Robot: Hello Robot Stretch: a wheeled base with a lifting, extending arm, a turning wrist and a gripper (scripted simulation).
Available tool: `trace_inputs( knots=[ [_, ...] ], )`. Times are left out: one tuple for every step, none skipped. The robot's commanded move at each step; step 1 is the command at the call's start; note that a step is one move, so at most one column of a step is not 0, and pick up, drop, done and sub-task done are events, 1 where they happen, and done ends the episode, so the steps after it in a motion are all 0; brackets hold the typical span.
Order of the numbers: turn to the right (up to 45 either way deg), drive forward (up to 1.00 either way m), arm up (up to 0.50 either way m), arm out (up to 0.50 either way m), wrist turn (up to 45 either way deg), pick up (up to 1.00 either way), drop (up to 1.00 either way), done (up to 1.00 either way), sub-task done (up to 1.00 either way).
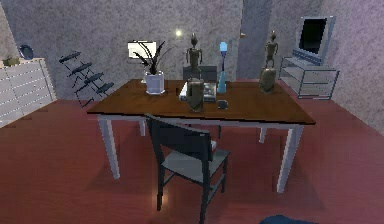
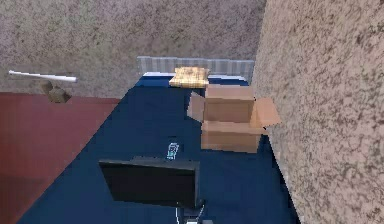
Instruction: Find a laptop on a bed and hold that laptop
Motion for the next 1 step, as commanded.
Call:
trace_inputs(
  knots=[
    [0.0,0.0,0.0,0.0,0.0,0.0,0.0,1.0,0.0]
  ],
)
